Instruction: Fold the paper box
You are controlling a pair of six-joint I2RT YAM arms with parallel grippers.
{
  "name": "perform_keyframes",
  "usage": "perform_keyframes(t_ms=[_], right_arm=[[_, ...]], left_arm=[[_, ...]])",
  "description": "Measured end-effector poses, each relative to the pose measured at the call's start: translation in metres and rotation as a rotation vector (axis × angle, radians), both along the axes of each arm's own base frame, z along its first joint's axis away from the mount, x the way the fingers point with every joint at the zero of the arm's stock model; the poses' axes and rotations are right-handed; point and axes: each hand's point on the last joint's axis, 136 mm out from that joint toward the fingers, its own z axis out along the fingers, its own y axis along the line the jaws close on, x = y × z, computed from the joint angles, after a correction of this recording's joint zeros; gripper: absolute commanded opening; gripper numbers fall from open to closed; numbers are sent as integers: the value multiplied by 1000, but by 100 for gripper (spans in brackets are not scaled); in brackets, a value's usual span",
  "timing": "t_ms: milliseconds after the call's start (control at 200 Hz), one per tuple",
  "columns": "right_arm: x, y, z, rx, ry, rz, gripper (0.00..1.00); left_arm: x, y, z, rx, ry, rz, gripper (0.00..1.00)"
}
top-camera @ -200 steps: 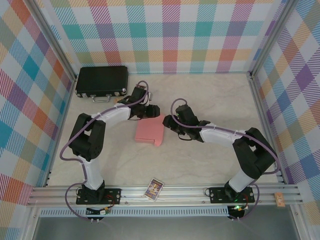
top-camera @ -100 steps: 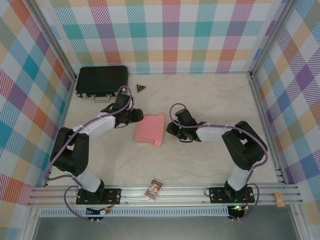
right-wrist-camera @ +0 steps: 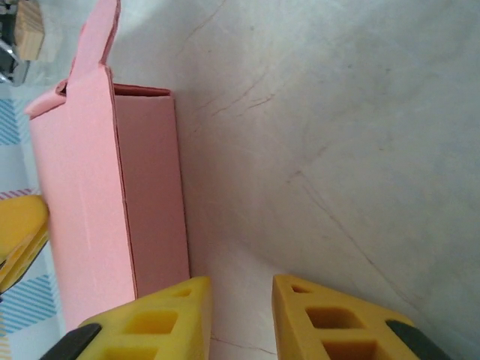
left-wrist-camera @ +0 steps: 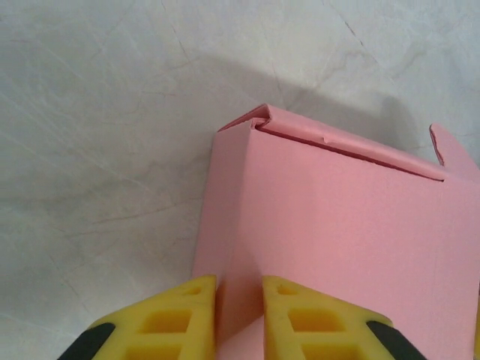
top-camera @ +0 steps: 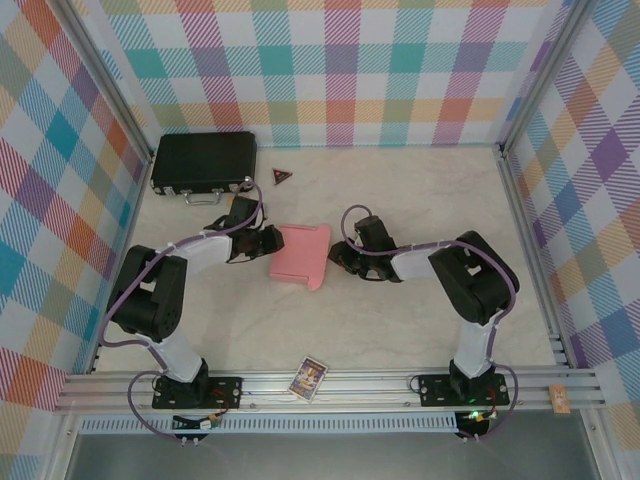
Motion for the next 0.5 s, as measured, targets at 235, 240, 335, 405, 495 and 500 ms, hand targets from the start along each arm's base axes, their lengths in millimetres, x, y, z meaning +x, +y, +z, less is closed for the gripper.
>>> perform_keyframes(t_ms=[235,240,335,405,495,500], right_arm=[[0,12,5,87,-33,50,31],[0,12,5,89,-33,51,31],[-1,18,8,128,-46,78,33],[-1,22,9,154,-52,91,33],[-1,26,12,180,-61,101,32],[0,26,12,181,-64,101,32]], left_arm=[[8,7,-2,-39,-29,25,15],[8,7,-2,-41,-30,26,15],[11,11,-1,-70,-39,43,15],[12,12,-1,-93,-42,50,15],[12,12,-1,-120,-41,56,16],[13,12,-1,-121,-41,56,16]])
